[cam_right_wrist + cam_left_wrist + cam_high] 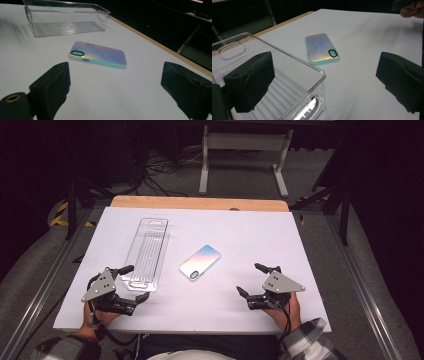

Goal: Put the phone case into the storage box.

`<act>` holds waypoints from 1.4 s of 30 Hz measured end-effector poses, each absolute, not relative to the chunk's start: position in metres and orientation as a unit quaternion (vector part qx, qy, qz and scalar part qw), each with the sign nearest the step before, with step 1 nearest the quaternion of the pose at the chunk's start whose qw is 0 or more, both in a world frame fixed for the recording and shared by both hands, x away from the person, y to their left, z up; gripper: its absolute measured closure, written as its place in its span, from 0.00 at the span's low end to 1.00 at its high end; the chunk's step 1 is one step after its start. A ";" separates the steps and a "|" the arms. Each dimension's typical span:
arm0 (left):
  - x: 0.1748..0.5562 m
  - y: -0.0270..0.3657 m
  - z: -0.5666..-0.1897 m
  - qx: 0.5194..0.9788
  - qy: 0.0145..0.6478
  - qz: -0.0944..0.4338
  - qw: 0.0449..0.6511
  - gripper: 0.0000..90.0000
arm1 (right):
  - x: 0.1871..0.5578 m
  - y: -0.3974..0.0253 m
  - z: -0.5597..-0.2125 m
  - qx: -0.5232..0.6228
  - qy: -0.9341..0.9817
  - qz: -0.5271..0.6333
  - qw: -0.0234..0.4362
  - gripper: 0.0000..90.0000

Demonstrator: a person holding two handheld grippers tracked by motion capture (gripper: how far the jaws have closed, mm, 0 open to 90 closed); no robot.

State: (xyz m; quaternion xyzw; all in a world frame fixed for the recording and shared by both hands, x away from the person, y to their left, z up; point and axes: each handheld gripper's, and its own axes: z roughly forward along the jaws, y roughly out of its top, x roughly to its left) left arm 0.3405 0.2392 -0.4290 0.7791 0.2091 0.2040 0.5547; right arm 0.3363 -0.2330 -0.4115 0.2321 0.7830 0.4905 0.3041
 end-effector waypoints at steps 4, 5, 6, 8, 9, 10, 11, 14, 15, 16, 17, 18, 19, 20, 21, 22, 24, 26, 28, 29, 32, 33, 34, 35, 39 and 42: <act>0.341 0.239 -0.429 0.781 0.204 0.204 0.554 0.04 | 0.336 -0.236 -0.411 0.235 0.784 0.489 0.302 0.21; 0.341 0.239 -0.429 0.780 0.203 0.203 0.555 0.04 | 0.336 -0.237 -0.411 0.238 0.781 0.491 0.303 0.21; 0.341 0.239 -0.429 0.780 0.204 0.203 0.556 0.04 | 0.336 -0.237 -0.410 0.241 0.780 0.493 0.302 0.23; 0.341 0.240 -0.430 0.780 0.206 0.202 0.556 0.04 | 0.336 -0.238 -0.410 0.241 0.780 0.492 0.302 0.25; 0.341 0.240 -0.430 0.778 0.206 0.201 0.558 0.04 | 0.337 -0.238 -0.409 0.242 0.779 0.493 0.302 0.27; 0.341 0.241 -0.430 0.781 0.207 0.200 0.554 0.04 | 0.337 -0.238 -0.409 0.242 0.780 0.494 0.299 0.27; 0.340 0.242 -0.431 0.778 0.211 0.200 0.556 0.04 | 0.338 -0.237 -0.409 0.242 0.780 0.495 0.299 0.29; 0.338 0.244 -0.431 0.780 0.212 0.199 0.555 0.04 | 0.340 -0.236 -0.407 0.240 0.780 0.498 0.294 0.34; 0.337 0.244 -0.431 0.779 0.212 0.202 0.555 0.04 | 0.341 -0.234 -0.407 0.239 0.780 0.497 0.294 0.36; 0.336 0.245 -0.430 0.778 0.212 0.204 0.555 0.04 | 0.343 -0.233 -0.407 0.237 0.782 0.497 0.294 0.39; 0.335 0.245 -0.430 0.777 0.211 0.207 0.556 0.04 | 0.345 -0.231 -0.407 0.235 0.783 0.496 0.293 0.41; 0.335 0.245 -0.429 0.777 0.213 0.206 0.556 0.05 | 0.347 -0.230 -0.406 0.234 0.785 0.495 0.291 0.44; 0.335 0.245 -0.429 0.778 0.212 0.209 0.553 0.05 | 0.350 -0.228 -0.406 0.237 0.784 0.497 0.288 0.50; 0.335 0.245 -0.429 0.778 0.212 0.211 0.552 0.05 | 0.353 -0.227 -0.405 0.244 0.780 0.501 0.283 0.55; 0.335 0.245 -0.429 0.778 0.212 0.211 0.552 0.05 | 0.358 -0.225 -0.405 0.257 0.777 0.503 0.279 0.60; 0.335 0.245 -0.429 0.777 0.213 0.210 0.553 0.05 | 0.362 -0.222 -0.406 0.268 0.775 0.502 0.275 0.67; 0.336 0.245 -0.429 0.778 0.215 0.206 0.553 0.05 | 0.371 -0.217 -0.406 0.279 0.779 0.496 0.264 0.80; 0.337 0.245 -0.429 0.780 0.212 0.204 0.552 0.05 | 0.377 -0.213 -0.405 0.277 0.783 0.497 0.251 0.90; 0.337 0.245 -0.429 0.781 0.213 0.205 0.550 0.05 | 0.384 -0.208 -0.403 0.276 0.785 0.496 0.247 1.00; 0.338 0.244 -0.430 0.781 0.211 0.202 0.552 0.06 | 0.388 -0.206 -0.401 0.275 0.786 0.498 0.242 1.00; 0.338 0.244 -0.430 0.785 0.211 0.200 0.547 0.07 | 0.403 -0.196 -0.395 0.272 0.792 0.494 0.233 1.00; 0.338 0.244 -0.430 0.785 0.211 0.200 0.547 0.07 | 0.411 -0.192 -0.394 0.270 0.793 0.495 0.230 1.00; 0.338 0.244 -0.430 0.786 0.211 0.198 0.547 0.07 | 0.416 -0.188 -0.394 0.270 0.796 0.492 0.228 1.00; 0.338 0.244 -0.429 0.786 0.210 0.197 0.547 0.07 | 0.424 -0.184 -0.395 0.273 0.798 0.488 0.223 1.00; 0.339 0.244 -0.430 0.786 0.210 0.197 0.547 0.07 | 0.453 -0.169 -0.399 0.287 0.803 0.481 0.205 1.00; 0.340 0.245 -0.430 0.784 0.211 0.200 0.549 0.06 | 0.476 -0.154 -0.401 0.293 0.812 0.466 0.196 1.00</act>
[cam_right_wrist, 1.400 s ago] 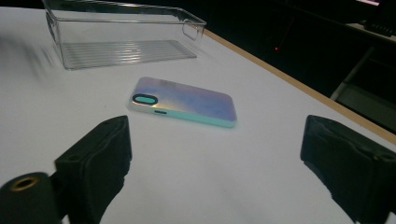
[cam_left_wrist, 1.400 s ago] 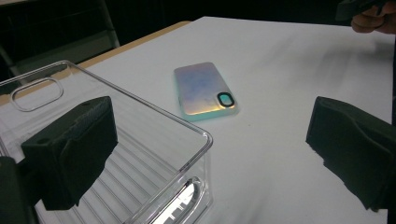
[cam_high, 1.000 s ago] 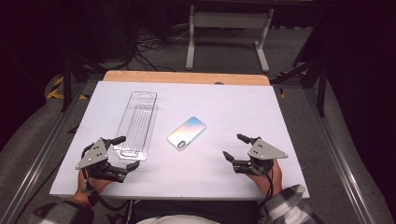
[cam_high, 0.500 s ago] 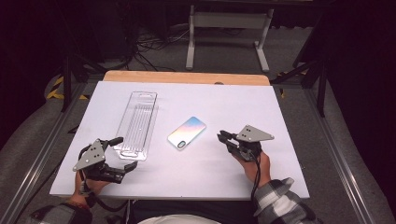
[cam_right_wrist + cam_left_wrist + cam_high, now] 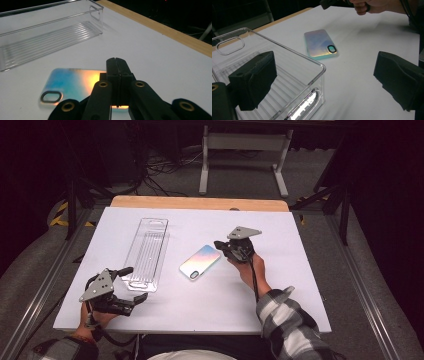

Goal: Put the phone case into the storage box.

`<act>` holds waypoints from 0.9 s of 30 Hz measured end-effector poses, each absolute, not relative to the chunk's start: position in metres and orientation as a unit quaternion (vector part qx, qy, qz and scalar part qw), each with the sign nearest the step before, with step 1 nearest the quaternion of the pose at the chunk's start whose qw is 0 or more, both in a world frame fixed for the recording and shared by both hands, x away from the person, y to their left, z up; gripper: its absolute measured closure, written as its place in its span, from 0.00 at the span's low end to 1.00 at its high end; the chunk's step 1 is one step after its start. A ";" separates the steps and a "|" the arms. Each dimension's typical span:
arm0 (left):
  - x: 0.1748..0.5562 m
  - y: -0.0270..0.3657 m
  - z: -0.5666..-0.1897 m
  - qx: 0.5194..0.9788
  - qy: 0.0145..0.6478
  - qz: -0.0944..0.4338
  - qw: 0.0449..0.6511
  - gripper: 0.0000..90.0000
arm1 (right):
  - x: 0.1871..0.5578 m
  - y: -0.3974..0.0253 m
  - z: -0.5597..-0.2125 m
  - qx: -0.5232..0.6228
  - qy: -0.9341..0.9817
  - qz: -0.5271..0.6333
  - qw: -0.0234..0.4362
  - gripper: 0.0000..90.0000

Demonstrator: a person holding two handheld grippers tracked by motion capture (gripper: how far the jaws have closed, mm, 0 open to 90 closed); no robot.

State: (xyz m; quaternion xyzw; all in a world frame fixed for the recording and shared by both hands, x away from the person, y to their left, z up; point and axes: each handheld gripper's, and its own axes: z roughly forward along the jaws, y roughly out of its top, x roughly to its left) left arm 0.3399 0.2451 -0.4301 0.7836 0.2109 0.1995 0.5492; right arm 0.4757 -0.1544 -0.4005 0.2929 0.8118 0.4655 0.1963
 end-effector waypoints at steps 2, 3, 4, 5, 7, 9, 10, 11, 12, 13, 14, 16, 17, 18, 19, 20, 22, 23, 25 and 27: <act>0.340 0.246 -0.431 0.782 0.214 0.193 0.552 0.05 | 0.487 -0.145 -0.401 0.296 0.817 0.457 0.190 1.00; 0.340 0.247 -0.431 0.782 0.217 0.197 0.551 0.05 | 0.494 -0.139 -0.402 0.294 0.821 0.452 0.187 1.00; 0.340 0.247 -0.431 0.781 0.220 0.196 0.551 0.05 | 0.494 -0.139 -0.402 0.294 0.821 0.452 0.187 1.00; 0.340 0.247 -0.432 0.780 0.222 0.192 0.552 0.04 | 0.497 -0.135 -0.403 0.295 0.822 0.450 0.186 1.00; 0.339 0.247 -0.431 0.781 0.218 0.195 0.551 0.04 | 0.505 -0.122 -0.406 0.290 0.831 0.436 0.187 1.00; 0.339 0.247 -0.431 0.784 0.216 0.193 0.549 0.04 | 0.513 -0.111 -0.411 0.293 0.841 0.418 0.180 1.00; 0.339 0.246 -0.432 0.785 0.215 0.192 0.549 0.04 | 0.515 -0.108 -0.413 0.293 0.844 0.413 0.178 1.00; 0.339 0.246 -0.432 0.784 0.216 0.192 0.550 0.04 | 0.518 -0.103 -0.416 0.292 0.849 0.403 0.178 1.00; 0.339 0.247 -0.432 0.785 0.215 0.191 0.549 0.04 | 0.520 -0.100 -0.419 0.289 0.856 0.389 0.180 1.00; 0.339 0.247 -0.432 0.784 0.215 0.189 0.551 0.04 | 0.522 -0.097 -0.422 0.288 0.861 0.379 0.180 1.00; 0.339 0.247 -0.432 0.784 0.215 0.188 0.551 0.05 | 0.524 -0.096 -0.425 0.289 0.864 0.372 0.178 1.00; 0.340 0.247 -0.433 0.784 0.215 0.188 0.552 0.05 | 0.528 -0.094 -0.431 0.290 0.868 0.361 0.177 1.00; 0.340 0.247 -0.433 0.785 0.215 0.186 0.550 0.05 | 0.529 -0.094 -0.434 0.293 0.868 0.359 0.178 1.00; 0.340 0.246 -0.433 0.786 0.214 0.184 0.550 0.05 | 0.532 -0.094 -0.436 0.298 0.867 0.359 0.177 1.00; 0.341 0.246 -0.433 0.785 0.213 0.186 0.551 0.05 | 0.534 -0.094 -0.439 0.299 0.867 0.359 0.174 1.00; 0.341 0.246 -0.433 0.785 0.213 0.186 0.551 0.05 | 0.535 -0.093 -0.441 0.299 0.868 0.357 0.173 1.00; 0.341 0.244 -0.434 0.782 0.216 0.184 0.555 0.05 | 0.537 -0.091 -0.445 0.300 0.872 0.345 0.174 1.00; 0.342 0.243 -0.434 0.783 0.214 0.183 0.555 0.04 | 0.538 -0.091 -0.446 0.300 0.872 0.344 0.177 1.00; 0.342 0.243 -0.434 0.784 0.211 0.182 0.555 0.04 | 0.540 -0.090 -0.448 0.307 0.870 0.344 0.177 1.00; 0.342 0.243 -0.434 0.785 0.210 0.184 0.553 0.04 | 0.541 -0.090 -0.448 0.305 0.871 0.342 0.177 1.00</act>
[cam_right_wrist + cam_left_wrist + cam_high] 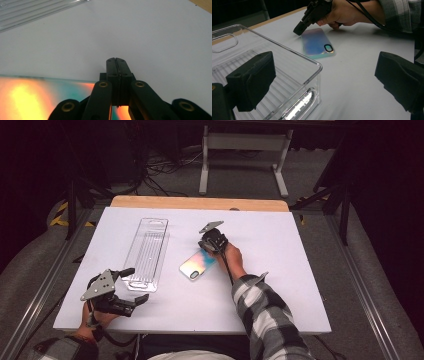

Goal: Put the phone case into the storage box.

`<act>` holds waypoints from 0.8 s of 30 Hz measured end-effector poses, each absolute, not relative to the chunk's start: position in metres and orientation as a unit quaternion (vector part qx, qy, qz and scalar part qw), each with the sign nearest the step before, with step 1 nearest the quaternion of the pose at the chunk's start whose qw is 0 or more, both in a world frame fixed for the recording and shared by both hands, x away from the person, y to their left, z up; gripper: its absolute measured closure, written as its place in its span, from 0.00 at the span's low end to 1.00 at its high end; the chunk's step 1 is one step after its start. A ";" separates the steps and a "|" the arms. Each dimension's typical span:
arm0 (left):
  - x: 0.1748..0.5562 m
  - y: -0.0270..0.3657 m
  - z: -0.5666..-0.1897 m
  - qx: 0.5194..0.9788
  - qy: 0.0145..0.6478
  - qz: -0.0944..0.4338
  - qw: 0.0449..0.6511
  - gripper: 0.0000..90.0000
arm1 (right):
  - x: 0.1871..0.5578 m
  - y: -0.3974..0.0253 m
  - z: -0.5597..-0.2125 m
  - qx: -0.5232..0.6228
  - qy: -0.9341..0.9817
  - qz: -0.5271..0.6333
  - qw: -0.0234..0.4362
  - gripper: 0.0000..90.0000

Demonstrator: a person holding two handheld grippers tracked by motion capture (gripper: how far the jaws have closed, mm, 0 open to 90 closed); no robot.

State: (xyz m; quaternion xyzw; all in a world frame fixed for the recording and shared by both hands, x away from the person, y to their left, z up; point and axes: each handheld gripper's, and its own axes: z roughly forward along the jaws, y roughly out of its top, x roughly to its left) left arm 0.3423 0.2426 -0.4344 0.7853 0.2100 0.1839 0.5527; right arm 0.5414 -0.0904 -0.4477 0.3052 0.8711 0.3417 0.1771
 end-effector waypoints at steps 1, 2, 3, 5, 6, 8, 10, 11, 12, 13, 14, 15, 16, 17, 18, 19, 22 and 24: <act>0.342 0.243 -0.435 0.786 0.211 0.182 0.552 0.04 | 0.543 -0.090 -0.448 0.309 0.871 0.339 0.177 1.00; 0.342 0.242 -0.435 0.783 0.214 0.180 0.556 0.04 | 0.544 -0.089 -0.449 0.312 0.871 0.336 0.178 1.00; 0.343 0.242 -0.435 0.783 0.216 0.179 0.555 0.04 | 0.546 -0.087 -0.449 0.309 0.874 0.328 0.180 1.00; 0.344 0.241 -0.434 0.785 0.214 0.179 0.553 0.03 | 0.549 -0.087 -0.451 0.309 0.877 0.322 0.178 1.00; 0.343 0.241 -0.435 0.785 0.213 0.181 0.553 0.03 | 0.549 -0.087 -0.451 0.311 0.877 0.322 0.176 1.00; 0.342 0.242 -0.435 0.789 0.209 0.182 0.549 0.04 | 0.548 -0.088 -0.450 0.313 0.877 0.321 0.175 1.00; 0.342 0.243 -0.435 0.789 0.211 0.181 0.548 0.04 | 0.547 -0.092 -0.449 0.316 0.879 0.315 0.171 1.00; 0.342 0.243 -0.436 0.789 0.212 0.182 0.548 0.04 | 0.547 -0.092 -0.449 0.316 0.879 0.315 0.171 1.00; 0.342 0.243 -0.436 0.788 0.215 0.187 0.546 0.04 | 0.546 -0.093 -0.449 0.317 0.878 0.315 0.170 1.00; 0.341 0.243 -0.436 0.787 0.216 0.190 0.545 0.03 | 0.544 -0.097 -0.448 0.314 0.880 0.317 0.162 1.00; 0.341 0.244 -0.436 0.787 0.216 0.190 0.546 0.03 | 0.543 -0.099 -0.448 0.316 0.880 0.318 0.159 1.00; 0.341 0.244 -0.435 0.786 0.216 0.192 0.546 0.03 | 0.542 -0.101 -0.448 0.317 0.880 0.318 0.154 1.00; 0.341 0.244 -0.435 0.786 0.216 0.193 0.546 0.03 | 0.540 -0.104 -0.448 0.317 0.880 0.318 0.154 1.00; 0.341 0.244 -0.435 0.787 0.217 0.193 0.544 0.03 | 0.537 -0.106 -0.448 0.312 0.881 0.316 0.161 1.00; 0.341 0.244 -0.435 0.786 0.219 0.192 0.545 0.03 | 0.535 -0.107 -0.448 0.309 0.883 0.313 0.164 1.00; 0.341 0.244 -0.435 0.788 0.217 0.194 0.543 0.03 | 0.533 -0.109 -0.448 0.309 0.883 0.310 0.167 1.00; 0.341 0.244 -0.435 0.788 0.218 0.194 0.542 0.03 | 0.525 -0.114 -0.447 0.310 0.885 0.303 0.168 1.00; 0.340 0.243 -0.435 0.790 0.216 0.194 0.540 0.03 | 0.520 -0.120 -0.446 0.312 0.885 0.302 0.166 1.00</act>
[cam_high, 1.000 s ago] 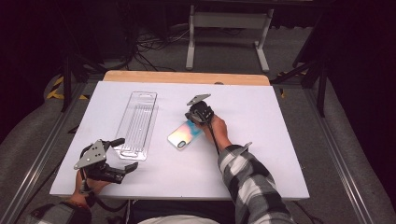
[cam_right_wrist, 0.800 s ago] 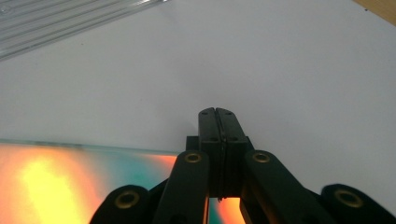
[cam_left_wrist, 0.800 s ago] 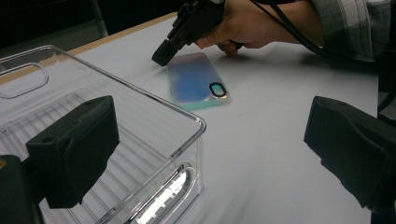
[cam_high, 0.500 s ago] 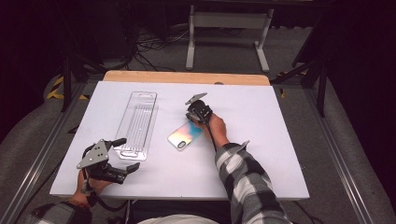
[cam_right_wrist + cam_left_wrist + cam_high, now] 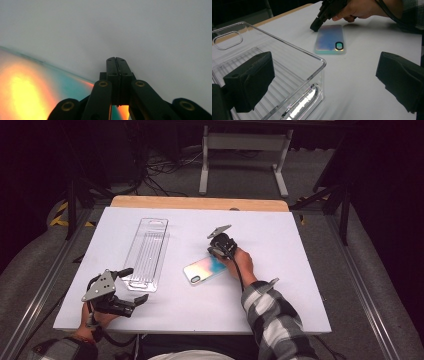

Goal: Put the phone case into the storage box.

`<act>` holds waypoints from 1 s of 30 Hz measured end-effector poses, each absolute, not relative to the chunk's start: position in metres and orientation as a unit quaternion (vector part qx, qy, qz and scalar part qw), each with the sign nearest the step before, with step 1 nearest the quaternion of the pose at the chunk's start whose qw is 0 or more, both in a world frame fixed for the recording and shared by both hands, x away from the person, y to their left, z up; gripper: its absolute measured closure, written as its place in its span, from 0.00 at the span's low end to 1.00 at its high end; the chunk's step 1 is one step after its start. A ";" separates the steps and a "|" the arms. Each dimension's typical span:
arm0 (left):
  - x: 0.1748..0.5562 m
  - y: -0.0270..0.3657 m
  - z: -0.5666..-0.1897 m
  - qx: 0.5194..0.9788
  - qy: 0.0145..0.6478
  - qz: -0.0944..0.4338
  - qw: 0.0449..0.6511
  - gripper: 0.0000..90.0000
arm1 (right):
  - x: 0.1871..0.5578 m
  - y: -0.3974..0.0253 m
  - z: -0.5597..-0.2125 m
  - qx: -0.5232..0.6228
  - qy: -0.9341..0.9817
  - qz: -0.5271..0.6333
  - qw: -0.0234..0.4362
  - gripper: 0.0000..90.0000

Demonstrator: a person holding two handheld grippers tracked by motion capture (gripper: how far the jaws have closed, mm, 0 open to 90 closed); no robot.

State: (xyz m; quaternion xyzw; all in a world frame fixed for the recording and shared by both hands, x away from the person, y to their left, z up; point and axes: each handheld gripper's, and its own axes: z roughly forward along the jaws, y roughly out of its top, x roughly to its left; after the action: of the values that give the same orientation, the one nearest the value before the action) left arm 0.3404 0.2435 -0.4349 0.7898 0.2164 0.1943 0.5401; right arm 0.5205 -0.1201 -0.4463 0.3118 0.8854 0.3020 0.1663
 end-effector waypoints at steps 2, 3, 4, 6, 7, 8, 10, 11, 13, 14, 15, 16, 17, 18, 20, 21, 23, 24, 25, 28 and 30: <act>0.341 0.243 -0.435 0.789 0.217 0.195 0.541 0.03 | 0.517 -0.126 -0.446 0.320 0.883 0.305 0.158 1.00; 0.341 0.243 -0.435 0.790 0.217 0.198 0.538 0.03 | 0.515 -0.129 -0.446 0.325 0.882 0.307 0.151 1.00; 0.341 0.243 -0.435 0.789 0.217 0.197 0.540 0.03 | 0.514 -0.133 -0.446 0.338 0.876 0.312 0.142 1.00; 0.341 0.243 -0.435 0.789 0.218 0.196 0.540 0.03 | 0.511 -0.138 -0.445 0.342 0.877 0.310 0.136 1.00; 0.341 0.243 -0.435 0.789 0.218 0.197 0.540 0.03 | 0.508 -0.139 -0.445 0.339 0.878 0.308 0.137 1.00; 0.341 0.243 -0.435 0.789 0.218 0.197 0.539 0.03 | 0.505 -0.139 -0.445 0.337 0.880 0.304 0.142 1.00; 0.341 0.243 -0.435 0.791 0.218 0.199 0.536 0.03 | 0.500 -0.140 -0.444 0.332 0.883 0.297 0.149 1.00; 0.342 0.242 -0.435 0.793 0.217 0.200 0.533 0.03 | 0.498 -0.141 -0.444 0.327 0.885 0.294 0.152 1.00; 0.341 0.242 -0.436 0.797 0.218 0.202 0.527 0.03 | 0.492 -0.144 -0.443 0.320 0.889 0.288 0.155 1.00; 0.341 0.241 -0.436 0.795 0.218 0.202 0.529 0.03 | 0.490 -0.146 -0.443 0.320 0.889 0.289 0.154 1.00; 0.341 0.241 -0.436 0.795 0.218 0.202 0.529 0.03 | 0.490 -0.146 -0.443 0.320 0.889 0.289 0.154 1.00; 0.341 0.241 -0.436 0.795 0.217 0.201 0.529 0.03 | 0.487 -0.150 -0.444 0.320 0.888 0.292 0.153 1.00; 0.341 0.241 -0.436 0.795 0.217 0.202 0.529 0.03 | 0.484 -0.152 -0.444 0.320 0.888 0.293 0.151 1.00; 0.342 0.242 -0.436 0.798 0.216 0.200 0.526 0.03 | 0.482 -0.155 -0.444 0.319 0.889 0.293 0.150 1.00; 0.342 0.242 -0.436 0.799 0.216 0.200 0.524 0.04 | 0.477 -0.161 -0.443 0.316 0.890 0.293 0.145 1.00; 0.343 0.241 -0.436 0.799 0.215 0.200 0.524 0.04 | 0.476 -0.164 -0.443 0.314 0.892 0.292 0.143 1.00; 0.342 0.241 -0.436 0.799 0.216 0.201 0.524 0.04 | 0.472 -0.168 -0.442 0.310 0.895 0.288 0.142 1.00; 0.342 0.241 -0.436 0.799 0.216 0.202 0.524 0.04 | 0.470 -0.170 -0.442 0.310 0.895 0.287 0.142 1.00; 0.343 0.240 -0.436 0.799 0.216 0.202 0.523 0.04 | 0.469 -0.172 -0.442 0.309 0.896 0.288 0.140 1.00; 0.343 0.240 -0.437 0.799 0.216 0.201 0.523 0.04 | 0.464 -0.177 -0.441 0.305 0.899 0.283 0.136 1.00; 0.343 0.240 -0.437 0.800 0.215 0.201 0.522 0.04 | 0.461 -0.179 -0.440 0.303 0.901 0.280 0.131 1.00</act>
State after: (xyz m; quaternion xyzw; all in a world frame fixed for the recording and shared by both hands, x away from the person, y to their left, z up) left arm 0.3431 0.2405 -0.4368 0.8004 0.2152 0.2007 0.5223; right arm 0.4612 -0.1792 -0.4402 0.3030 0.9014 0.2803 0.1306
